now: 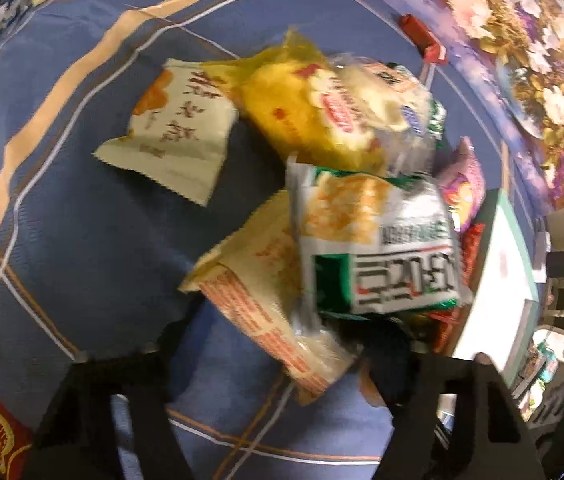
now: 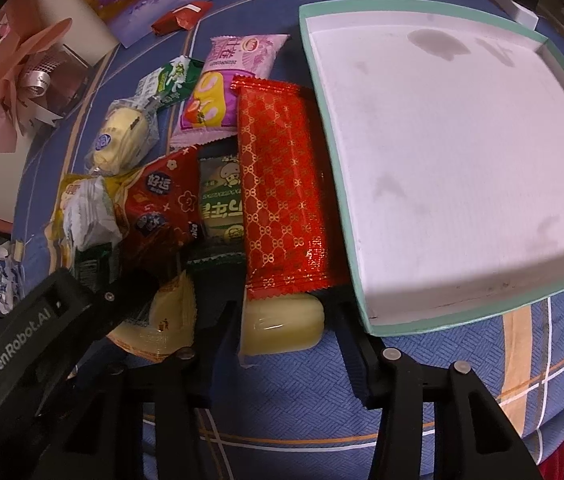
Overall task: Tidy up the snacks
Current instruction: 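Grasp the cream bread bag with left tool while right grasps yellow pudding cup, then release the bread bag in the tray with left tool while right releases pudding cup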
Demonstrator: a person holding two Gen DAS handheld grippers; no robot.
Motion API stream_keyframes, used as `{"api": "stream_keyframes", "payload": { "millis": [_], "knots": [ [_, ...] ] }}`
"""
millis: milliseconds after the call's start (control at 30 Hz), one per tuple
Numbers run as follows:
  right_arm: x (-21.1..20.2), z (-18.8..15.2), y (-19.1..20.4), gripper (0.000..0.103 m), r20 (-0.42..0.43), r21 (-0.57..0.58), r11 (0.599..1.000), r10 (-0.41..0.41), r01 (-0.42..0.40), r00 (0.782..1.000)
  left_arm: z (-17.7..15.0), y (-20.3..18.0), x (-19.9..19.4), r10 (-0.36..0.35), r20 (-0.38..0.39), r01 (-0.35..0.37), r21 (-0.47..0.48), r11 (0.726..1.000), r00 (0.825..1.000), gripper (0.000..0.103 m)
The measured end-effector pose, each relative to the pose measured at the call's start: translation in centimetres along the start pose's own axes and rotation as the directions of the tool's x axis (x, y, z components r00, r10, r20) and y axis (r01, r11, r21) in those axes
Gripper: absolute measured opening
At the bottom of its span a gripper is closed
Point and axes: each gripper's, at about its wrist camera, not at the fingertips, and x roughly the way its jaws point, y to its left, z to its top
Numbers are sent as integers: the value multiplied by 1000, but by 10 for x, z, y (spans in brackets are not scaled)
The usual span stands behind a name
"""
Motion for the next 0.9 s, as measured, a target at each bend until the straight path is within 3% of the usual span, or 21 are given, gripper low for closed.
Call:
{"api": "stream_keyframes", "payload": {
  "millis": [67,167,433,633,900],
  "knots": [
    [-4,-1,-2,46,-1,1,1000,3,-3,1000,-2,-4,1,-28,-15,28,-10,1000,999,55],
    [-4,-1,-4,40,0,6,1000,16,-16,1000,-5,-4,2,-56,-30,55,-35,998,998,51],
    [-7,-3,-1,40,2,-5,1000,10,-10,1000,4,0,18,-95,-41,92,-63,994,995,39],
    [-11,-6,0,40,1,1,1000,23,-23,1000,-16,-4,-4,-94,-50,91,-65,994,994,34],
    [-36,-8,2,40,25,2,998,67,-67,997,-29,12,-51,-152,-19,151,-60,987,988,33]
  ]
}}
